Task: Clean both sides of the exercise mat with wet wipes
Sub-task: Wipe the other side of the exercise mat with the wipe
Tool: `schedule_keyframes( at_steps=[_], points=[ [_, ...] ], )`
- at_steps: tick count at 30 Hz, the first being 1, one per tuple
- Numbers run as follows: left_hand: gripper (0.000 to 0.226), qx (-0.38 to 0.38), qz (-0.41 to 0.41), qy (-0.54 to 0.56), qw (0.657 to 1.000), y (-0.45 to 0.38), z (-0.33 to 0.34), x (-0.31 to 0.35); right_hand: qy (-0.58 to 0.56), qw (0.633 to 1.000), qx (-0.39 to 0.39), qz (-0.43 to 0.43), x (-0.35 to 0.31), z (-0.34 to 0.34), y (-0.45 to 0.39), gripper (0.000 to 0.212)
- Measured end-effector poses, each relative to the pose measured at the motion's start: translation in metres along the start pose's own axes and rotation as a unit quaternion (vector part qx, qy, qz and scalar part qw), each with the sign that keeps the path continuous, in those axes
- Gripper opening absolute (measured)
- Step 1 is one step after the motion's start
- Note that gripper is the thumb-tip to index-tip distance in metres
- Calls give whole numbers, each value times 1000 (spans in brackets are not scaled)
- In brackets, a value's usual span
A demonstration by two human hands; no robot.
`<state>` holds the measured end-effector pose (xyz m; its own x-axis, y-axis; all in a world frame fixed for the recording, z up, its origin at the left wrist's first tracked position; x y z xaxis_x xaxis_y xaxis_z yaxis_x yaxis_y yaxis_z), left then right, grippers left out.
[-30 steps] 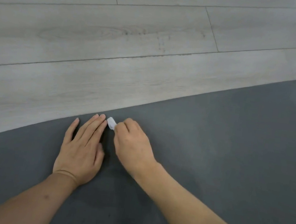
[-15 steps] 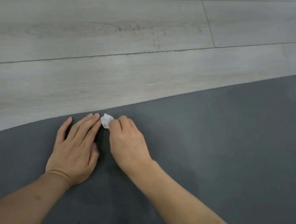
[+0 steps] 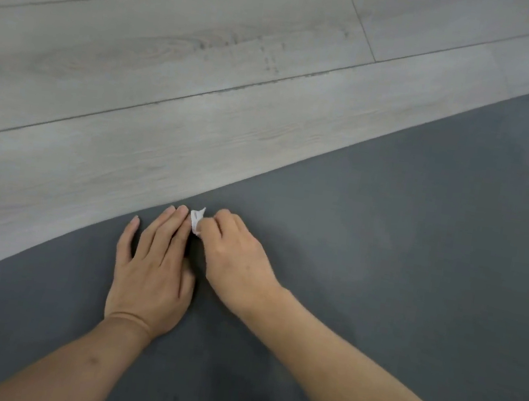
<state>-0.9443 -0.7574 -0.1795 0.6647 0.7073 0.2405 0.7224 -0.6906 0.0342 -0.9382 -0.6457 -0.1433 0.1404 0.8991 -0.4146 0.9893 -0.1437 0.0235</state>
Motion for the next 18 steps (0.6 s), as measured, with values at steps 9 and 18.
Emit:
schedule_keyframes(
  at_steps=[9, 18],
  points=[
    [65, 6, -5, -7, 1000, 0, -1, 2, 86, 917, 188, 340, 174, -93, -16, 11],
    [65, 13, 0, -23, 1000, -1, 0, 2, 74, 992, 55, 89, 115, -60, -13, 7]
  ],
)
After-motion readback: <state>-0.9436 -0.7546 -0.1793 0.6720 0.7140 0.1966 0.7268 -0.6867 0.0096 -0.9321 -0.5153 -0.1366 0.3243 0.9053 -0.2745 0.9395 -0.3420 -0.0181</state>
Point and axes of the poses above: each hand's wrist, its own y-axis away from the middle knuckle, its own z-axis out of the palm, x = y × z, the point moved 7 cm from there along -y, towards the middle knuckle, and after that the axes turned 10 degrees about z, right-handed, at the moved point
